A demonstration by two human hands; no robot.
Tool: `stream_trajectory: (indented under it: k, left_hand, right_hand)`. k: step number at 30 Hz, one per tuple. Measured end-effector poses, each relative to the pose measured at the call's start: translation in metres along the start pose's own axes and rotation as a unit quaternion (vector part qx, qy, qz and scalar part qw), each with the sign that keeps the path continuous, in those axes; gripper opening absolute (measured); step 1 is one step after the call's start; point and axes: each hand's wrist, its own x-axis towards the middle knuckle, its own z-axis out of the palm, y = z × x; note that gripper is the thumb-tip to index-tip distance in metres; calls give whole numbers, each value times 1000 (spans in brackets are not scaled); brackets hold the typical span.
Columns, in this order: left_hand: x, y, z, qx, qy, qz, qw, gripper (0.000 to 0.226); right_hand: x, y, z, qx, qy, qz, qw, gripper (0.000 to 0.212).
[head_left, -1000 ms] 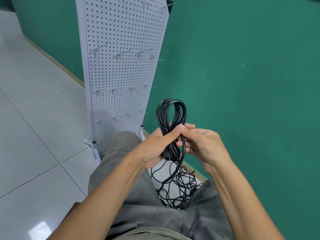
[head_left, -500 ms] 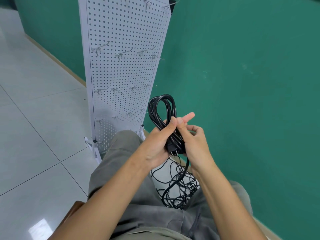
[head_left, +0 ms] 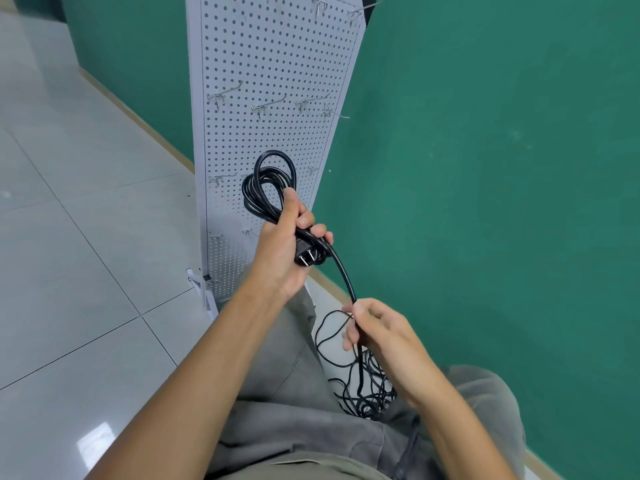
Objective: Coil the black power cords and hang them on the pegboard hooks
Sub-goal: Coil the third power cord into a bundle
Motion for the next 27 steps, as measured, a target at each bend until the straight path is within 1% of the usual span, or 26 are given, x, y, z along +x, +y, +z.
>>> stream_trajectory:
  k: [2,3,5,6,7,8,11,13,16,18,21,22,25,26,27]
  left_hand:
    - [3,3,-4,10,22,18,1000,37]
    - [5,4,-7,23,34,28,999,37]
    - [8,4,-12,68,64,45,995,37]
    - [9,4,-14,91,79,49,991,38]
    - [10,3,-17,111,90,50,989,38]
    - [10,2,-19,128,97,49,986,39]
    - [12,-3,-22,173,102,40,979,37]
    - [12,-10,-23,213,95,31,972,37]
    - [7,-23,-21,264,51,31,963,37]
    - [4,-34,-21,315,6,33,948,42]
    - [-1,-49,-22,378,-78,31,922,53]
    - [-3,-53,-21,377,-106,24,920,59]
    - [-13,-63,-14,346,-161,-25,924,93]
    - [-16,-65,-12,326,-175,-43,928,96]
    - [-19,-66,-9,307,-191,-57,931,90]
  right_hand:
    - [-4,6,-4,-24,-2,-5,1000,32]
    - [-6,7,-6,-30,13,-12,999,26]
    - [-8,6,-11,-58,73,-44,995,8]
    - [-10,4,-13,-77,102,-64,990,7]
    - [-12,0,-14,-97,123,-85,984,10]
    - [-13,-5,-16,-122,133,-104,978,12]
    - [-18,-20,-17,-215,119,-142,959,13]
    - [-17,-32,-17,-245,111,-158,950,15]
    - [-12,-50,-16,-268,106,-186,939,21]
    - [-7,-61,-15,-272,116,-195,935,23]
    - [1,-74,-17,-257,148,-192,935,18]
    - [4,-77,-18,-248,157,-189,937,16]
    - [9,-81,-20,-233,184,-178,938,20]
    - [10,-81,-21,-228,196,-174,938,23]
    - [11,-81,-22,-223,211,-170,936,26]
